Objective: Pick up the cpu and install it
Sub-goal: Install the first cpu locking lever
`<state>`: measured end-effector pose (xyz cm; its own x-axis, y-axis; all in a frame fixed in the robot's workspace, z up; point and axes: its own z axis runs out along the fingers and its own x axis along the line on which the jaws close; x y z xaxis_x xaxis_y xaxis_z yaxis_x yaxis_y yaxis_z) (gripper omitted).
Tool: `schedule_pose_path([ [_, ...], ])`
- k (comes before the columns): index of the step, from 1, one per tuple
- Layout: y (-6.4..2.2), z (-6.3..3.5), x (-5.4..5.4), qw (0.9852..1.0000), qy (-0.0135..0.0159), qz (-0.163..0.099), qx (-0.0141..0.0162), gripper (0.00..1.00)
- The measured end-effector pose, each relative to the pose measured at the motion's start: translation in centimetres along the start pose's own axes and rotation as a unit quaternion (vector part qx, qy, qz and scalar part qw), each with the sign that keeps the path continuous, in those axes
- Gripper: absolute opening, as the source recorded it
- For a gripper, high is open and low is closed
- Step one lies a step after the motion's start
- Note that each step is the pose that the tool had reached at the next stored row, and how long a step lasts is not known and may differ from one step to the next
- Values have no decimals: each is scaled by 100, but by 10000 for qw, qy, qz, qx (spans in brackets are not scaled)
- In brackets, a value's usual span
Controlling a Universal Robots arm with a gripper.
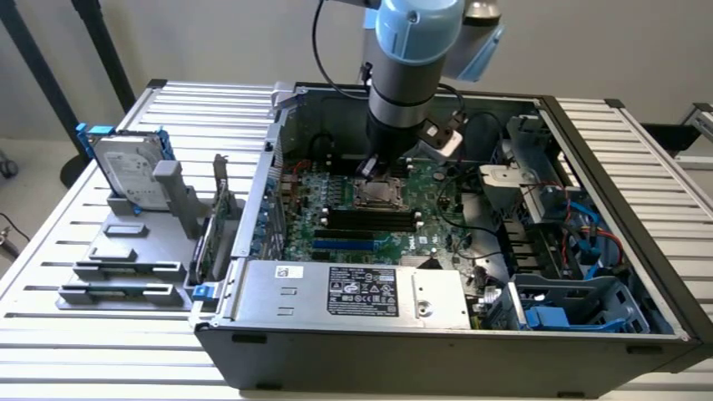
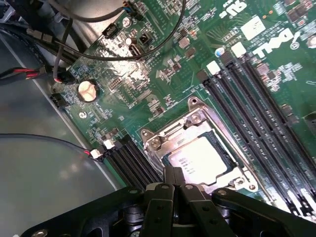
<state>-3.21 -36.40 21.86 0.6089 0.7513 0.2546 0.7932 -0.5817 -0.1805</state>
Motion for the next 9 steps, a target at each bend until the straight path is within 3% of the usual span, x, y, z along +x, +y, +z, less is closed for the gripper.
schedule_pose_path([
  [9,19,-155,-178,10000,-2,0,2,11],
])
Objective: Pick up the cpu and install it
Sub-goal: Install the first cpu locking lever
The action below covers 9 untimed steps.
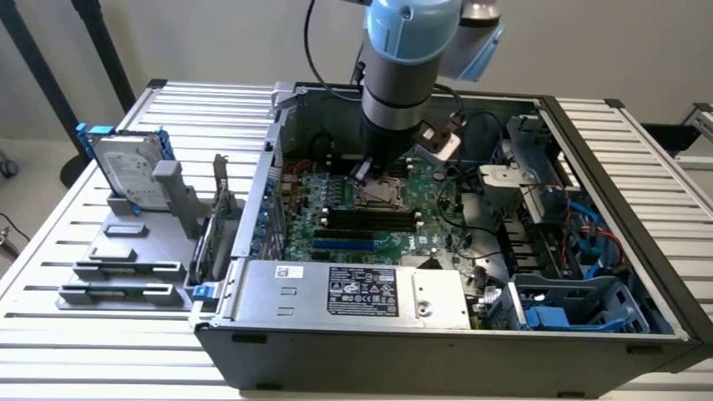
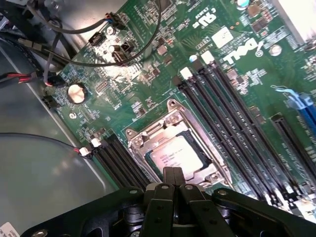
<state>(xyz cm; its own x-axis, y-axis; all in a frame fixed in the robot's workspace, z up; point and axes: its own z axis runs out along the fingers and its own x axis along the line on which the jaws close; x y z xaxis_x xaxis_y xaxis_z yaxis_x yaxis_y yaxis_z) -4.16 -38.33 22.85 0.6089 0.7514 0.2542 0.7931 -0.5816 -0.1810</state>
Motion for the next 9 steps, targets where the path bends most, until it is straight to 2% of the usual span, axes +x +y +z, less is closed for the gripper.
schedule_pose_path([
  [9,15,-164,-190,10000,-1,0,1,11],
])
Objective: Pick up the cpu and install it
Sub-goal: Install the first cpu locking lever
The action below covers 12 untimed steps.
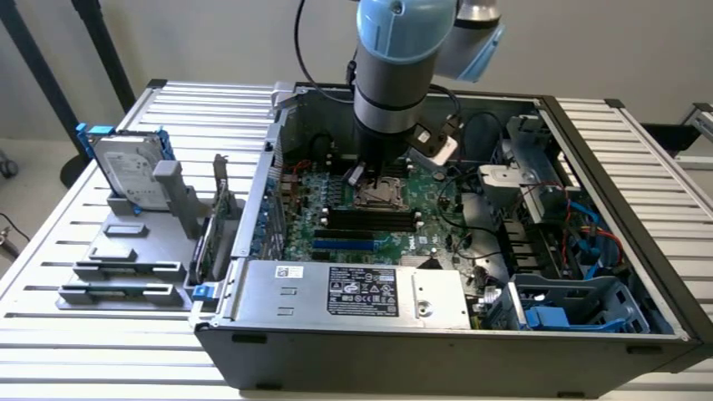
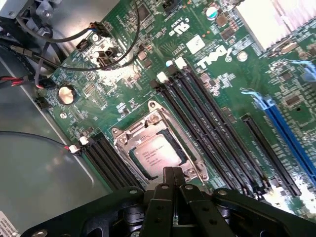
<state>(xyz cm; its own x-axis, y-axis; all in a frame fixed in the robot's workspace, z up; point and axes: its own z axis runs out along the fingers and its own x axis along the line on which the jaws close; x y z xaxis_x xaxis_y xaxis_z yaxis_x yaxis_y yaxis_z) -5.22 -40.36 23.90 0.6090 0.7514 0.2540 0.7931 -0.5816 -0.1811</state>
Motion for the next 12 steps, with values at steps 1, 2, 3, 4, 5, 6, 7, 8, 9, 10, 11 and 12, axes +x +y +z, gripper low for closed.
schedule_pose_path([
  [1,1,-17,-20,10000,1,0,1,11],
  [2,2,-35,-41,10000,1,0,0,11],
  [3,2,-53,-61,10000,0,1,1,11],
  [4,0,-69,-80,10000,0,1,1,11],
  [5,-3,-85,-100,10000,-1,1,2,11],
  [6,-8,-99,-119,10000,-1,1,3,11],
  [7,-16,-111,-137,10000,-2,1,4,11],
  [8,-24,-122,-156,10000,-3,2,5,11],
  [9,-33,-134,-176,10000,-5,3,8,11],
  [10,-42,-143,-193,10000,-7,4,11,11],
  [11,-48,-149,-208,10000,-12,7,18,11],
  [12,-51,-153,-223,10000,-18,11,26,11],
])
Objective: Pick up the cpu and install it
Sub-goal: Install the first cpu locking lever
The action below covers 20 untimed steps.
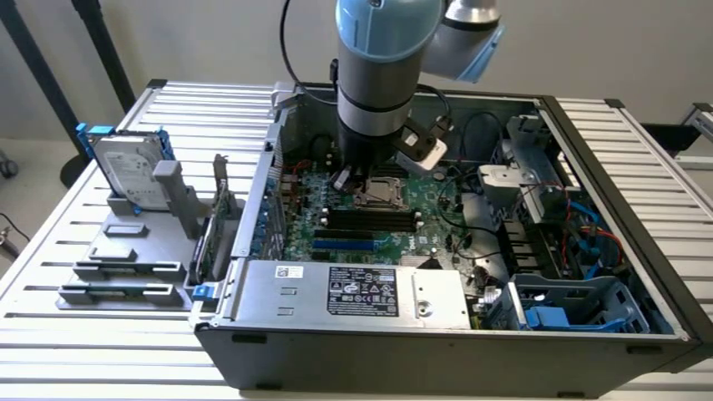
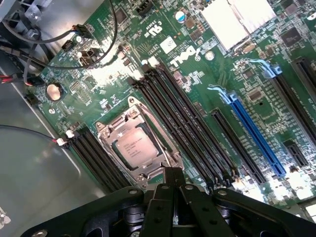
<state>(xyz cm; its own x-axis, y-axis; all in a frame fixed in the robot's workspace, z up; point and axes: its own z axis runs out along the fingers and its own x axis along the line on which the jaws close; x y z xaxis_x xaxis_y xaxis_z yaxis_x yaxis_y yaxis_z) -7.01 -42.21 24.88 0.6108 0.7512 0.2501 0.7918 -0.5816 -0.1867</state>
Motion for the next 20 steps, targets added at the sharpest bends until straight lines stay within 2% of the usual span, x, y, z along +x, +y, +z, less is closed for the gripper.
schedule_pose_path([
  [10,4,24,-18,10000,-12,6,16,11],
  [20,-9,124,-63,10000,-16,8,19,11],
])
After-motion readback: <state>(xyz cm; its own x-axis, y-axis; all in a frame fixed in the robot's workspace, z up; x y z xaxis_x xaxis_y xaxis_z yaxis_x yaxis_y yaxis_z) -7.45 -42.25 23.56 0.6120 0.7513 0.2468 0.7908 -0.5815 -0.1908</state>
